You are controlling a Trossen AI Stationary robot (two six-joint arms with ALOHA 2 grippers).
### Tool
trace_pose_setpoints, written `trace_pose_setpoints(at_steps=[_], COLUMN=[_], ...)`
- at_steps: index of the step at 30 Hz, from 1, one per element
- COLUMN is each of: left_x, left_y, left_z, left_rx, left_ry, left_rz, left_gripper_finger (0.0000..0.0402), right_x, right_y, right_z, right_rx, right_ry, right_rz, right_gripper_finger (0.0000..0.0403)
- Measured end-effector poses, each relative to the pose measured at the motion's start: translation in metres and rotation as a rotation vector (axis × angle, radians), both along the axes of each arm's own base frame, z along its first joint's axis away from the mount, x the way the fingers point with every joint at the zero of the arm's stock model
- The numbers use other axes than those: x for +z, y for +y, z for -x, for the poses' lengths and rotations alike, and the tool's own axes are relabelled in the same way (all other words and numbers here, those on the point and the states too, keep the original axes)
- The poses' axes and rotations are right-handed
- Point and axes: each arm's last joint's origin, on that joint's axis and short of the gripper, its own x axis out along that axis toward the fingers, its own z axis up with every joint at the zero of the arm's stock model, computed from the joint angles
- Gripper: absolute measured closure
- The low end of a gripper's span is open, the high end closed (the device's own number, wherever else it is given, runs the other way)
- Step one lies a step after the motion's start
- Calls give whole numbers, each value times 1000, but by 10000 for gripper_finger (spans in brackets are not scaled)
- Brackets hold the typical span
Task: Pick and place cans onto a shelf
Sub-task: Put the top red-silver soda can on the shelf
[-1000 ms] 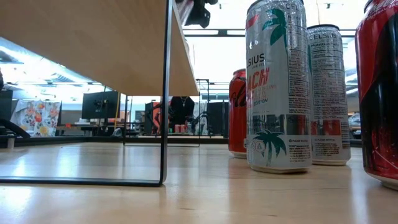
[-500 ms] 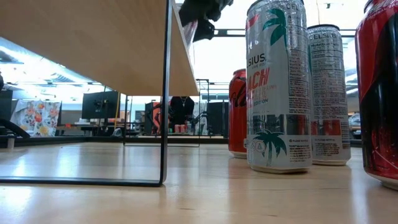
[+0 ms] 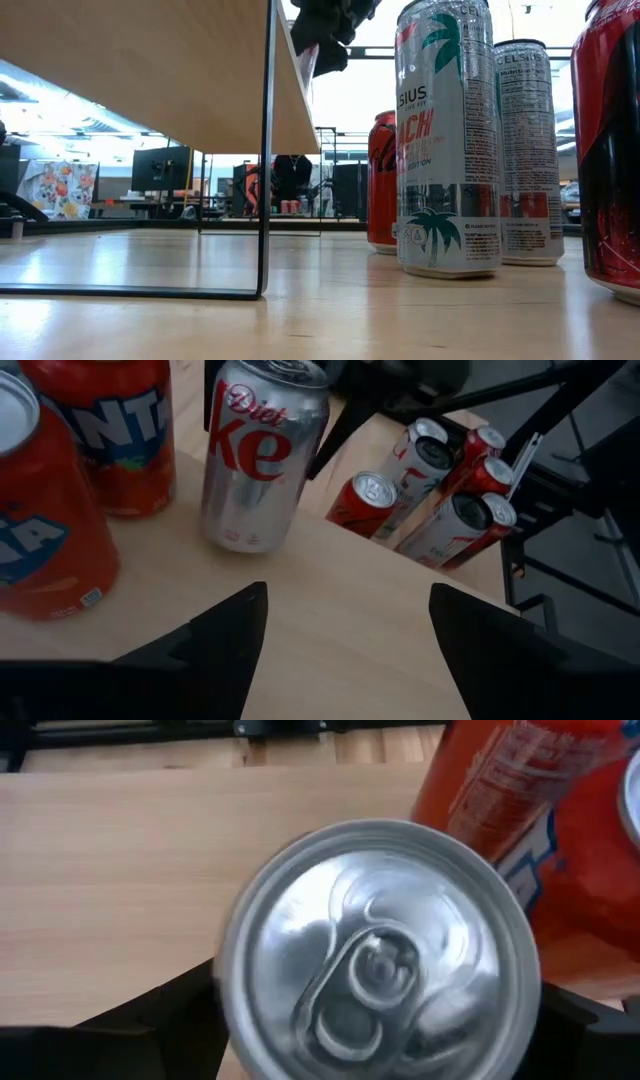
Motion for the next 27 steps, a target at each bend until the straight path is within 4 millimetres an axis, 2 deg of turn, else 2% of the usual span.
trace_pose_setpoints(at_steps=[5, 11, 21, 27], left_x=[-1, -1, -2, -2], left_y=[0, 0, 0, 0], left_z=[-1, 0, 3, 3], left_rx=[0, 0, -2, 7], left_ry=[4, 16, 24, 24], left_rz=[0, -2, -7, 8], left_gripper_finger=[114, 114, 114, 114], right_x=[-1, 5, 53, 86], right_y=[0, -1, 8, 13], right_z=[-2, -4, -3, 25], right_rx=[4, -5, 11, -22], right_ry=[-24, -70, -190, -58], right_rz=[-2, 36, 89, 123], right_gripper_finger=[39, 43, 48, 53])
